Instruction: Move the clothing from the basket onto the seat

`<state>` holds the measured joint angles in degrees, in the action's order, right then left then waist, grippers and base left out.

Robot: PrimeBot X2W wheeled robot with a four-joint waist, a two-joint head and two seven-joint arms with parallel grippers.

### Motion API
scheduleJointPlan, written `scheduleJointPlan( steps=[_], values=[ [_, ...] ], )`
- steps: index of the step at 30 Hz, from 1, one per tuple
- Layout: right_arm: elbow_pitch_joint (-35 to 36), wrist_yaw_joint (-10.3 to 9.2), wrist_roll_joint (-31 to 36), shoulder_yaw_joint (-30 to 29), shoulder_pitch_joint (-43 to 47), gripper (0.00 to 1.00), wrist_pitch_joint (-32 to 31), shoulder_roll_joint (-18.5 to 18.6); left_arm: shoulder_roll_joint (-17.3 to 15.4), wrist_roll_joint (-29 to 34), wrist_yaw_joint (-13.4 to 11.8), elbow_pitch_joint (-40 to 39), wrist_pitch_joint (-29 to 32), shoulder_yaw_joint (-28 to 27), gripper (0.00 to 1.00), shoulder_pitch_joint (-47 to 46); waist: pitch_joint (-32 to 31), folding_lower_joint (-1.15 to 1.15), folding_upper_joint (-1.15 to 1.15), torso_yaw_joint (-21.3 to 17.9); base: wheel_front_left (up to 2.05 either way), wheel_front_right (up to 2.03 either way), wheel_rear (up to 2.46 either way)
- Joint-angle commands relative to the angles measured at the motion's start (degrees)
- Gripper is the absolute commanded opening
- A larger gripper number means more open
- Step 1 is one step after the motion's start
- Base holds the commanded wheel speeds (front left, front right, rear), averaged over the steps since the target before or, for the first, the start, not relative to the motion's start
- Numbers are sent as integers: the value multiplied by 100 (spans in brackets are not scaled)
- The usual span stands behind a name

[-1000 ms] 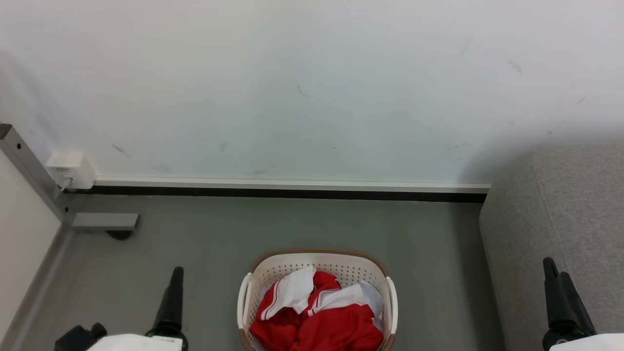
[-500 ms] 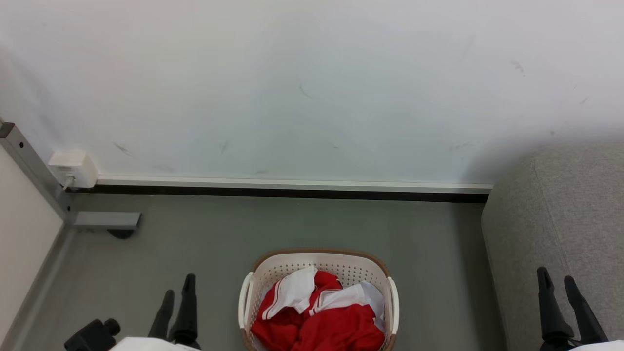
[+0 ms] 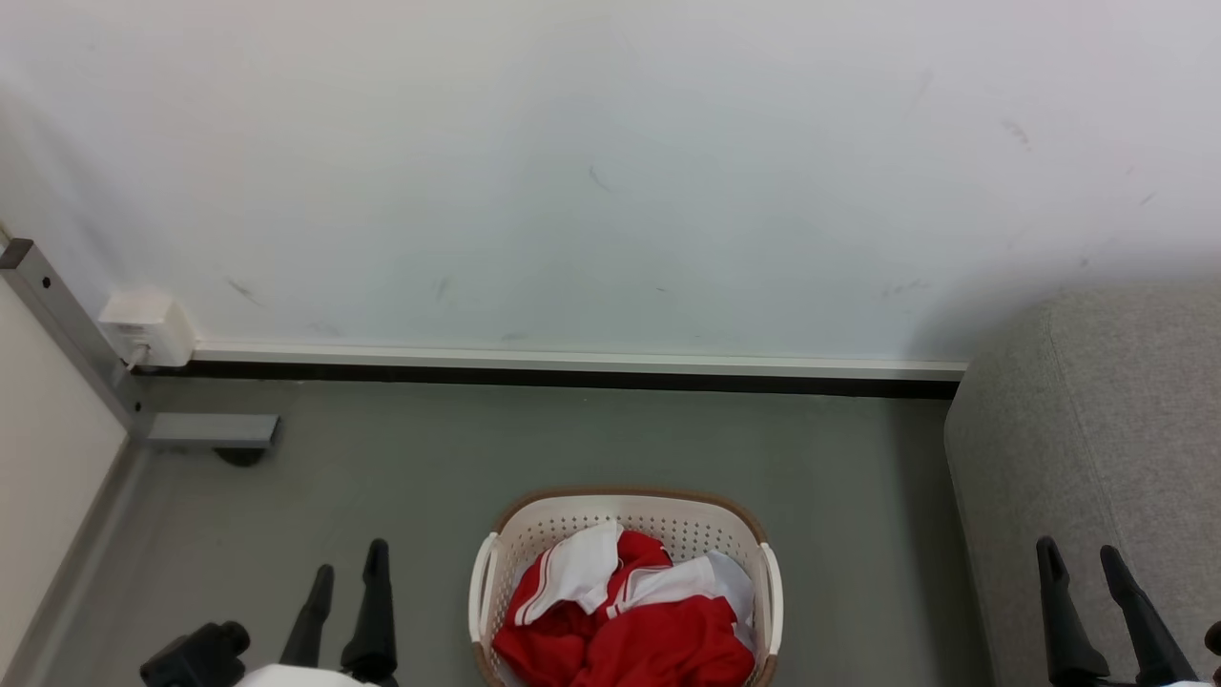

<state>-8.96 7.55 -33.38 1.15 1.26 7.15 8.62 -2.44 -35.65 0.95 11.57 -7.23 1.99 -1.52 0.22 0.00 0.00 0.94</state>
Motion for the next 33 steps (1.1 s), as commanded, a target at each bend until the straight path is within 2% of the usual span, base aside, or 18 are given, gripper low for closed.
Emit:
scheduleJointPlan(
  steps=[1, 33],
  values=[
    [30, -6, 220, -2, 3, 100, 78, 50, -41, 222, -23, -64, -65, -2, 100, 22, 1, 0, 0, 4, 0, 0, 0],
    [-125, -9, 1620, -24, 241, 100, 504, 23, -55, 1913, 1, 113, -496, 26, 100, 203, 8, 0, 0, 87, 0, 0, 0]
  ],
)
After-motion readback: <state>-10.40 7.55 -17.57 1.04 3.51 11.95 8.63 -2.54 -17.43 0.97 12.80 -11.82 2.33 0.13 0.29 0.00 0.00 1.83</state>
